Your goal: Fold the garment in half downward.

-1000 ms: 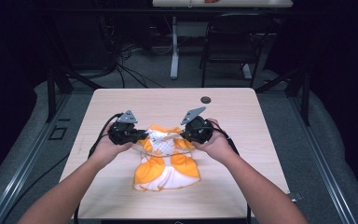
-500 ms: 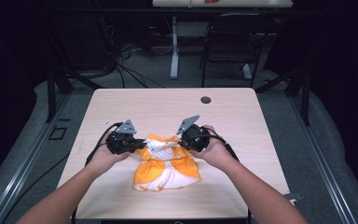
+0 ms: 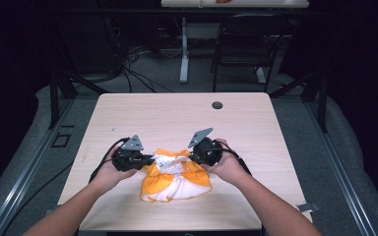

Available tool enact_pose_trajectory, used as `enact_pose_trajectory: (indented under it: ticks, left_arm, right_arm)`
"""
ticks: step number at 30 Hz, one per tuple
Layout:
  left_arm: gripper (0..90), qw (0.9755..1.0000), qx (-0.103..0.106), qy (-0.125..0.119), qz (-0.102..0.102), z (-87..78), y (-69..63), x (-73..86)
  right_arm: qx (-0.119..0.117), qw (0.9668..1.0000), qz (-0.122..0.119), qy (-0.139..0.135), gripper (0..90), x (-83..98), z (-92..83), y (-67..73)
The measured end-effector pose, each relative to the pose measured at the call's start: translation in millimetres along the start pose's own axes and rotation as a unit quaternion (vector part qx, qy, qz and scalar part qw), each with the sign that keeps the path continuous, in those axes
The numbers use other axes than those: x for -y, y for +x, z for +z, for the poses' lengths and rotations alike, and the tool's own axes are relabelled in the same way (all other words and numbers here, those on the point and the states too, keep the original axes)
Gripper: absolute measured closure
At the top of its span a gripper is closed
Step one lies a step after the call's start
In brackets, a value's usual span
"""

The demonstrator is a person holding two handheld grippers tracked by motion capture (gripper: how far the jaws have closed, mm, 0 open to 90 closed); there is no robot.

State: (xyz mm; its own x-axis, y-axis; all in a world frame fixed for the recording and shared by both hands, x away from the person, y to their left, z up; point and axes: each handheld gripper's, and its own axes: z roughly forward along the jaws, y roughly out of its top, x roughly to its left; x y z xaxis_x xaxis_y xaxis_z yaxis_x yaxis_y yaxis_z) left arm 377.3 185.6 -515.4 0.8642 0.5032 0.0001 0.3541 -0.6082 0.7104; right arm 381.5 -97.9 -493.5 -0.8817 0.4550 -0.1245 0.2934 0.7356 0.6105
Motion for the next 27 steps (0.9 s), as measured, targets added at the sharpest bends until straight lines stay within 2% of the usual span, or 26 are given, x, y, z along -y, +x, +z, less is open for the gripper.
enact_pose_trajectory:
  ticks: [2, 5, 13, 15, 18, 21, 27]
  left_arm:
    - [82.0, 0.9999, 0.009, -0.003, -0.005, 0.0, -1.3, 2.7]
    - [82.0, 0.9999, 0.012, -0.006, -0.005, 1.4, -5.5, 5.2]
    - [82.0, 0.9997, 0.017, -0.009, -0.017, 3.5, -7.2, 13.0]
    - [81.8, 0.9996, 0.016, -0.011, -0.02, 4.0, -8.8, 15.2]
    - [81.5, 0.9994, 0.019, -0.015, -0.026, 4.2, -11.4, 19.3]
    - [80.8, 0.9995, 0.018, -0.011, -0.023, 4.5, -14.8, 22.4]
    - [78.9, 0.9996, 0.022, -0.012, -0.015, 5.2, -23.3, 28.3]
  right_arm:
    - [0.003, 1.0, -0.005, 0.008, 83.4, 1.6, 1.2, 0.1]
    - [0.0, 1.0, 0.004, 0.004, 83.4, 5.5, 2.5, -0.7]
    - [-0.01, 0.9999, 0.005, 0.005, 83.4, 7.4, 2.6, 3.8]
    - [-0.012, 0.9999, 0.01, -0.003, 83.4, 9.3, 3.7, 5.8]
    - [-0.02, 0.9997, 0.012, 0.008, 83.3, 13.8, 6.1, 7.2]
    - [-0.029, 0.9993, 0.024, -0.001, 83.1, 19.2, 6.2, 10.3]
    - [-0.034, 0.9991, 0.026, -0.005, 82.9, 28.9, 8.1, 17.8]
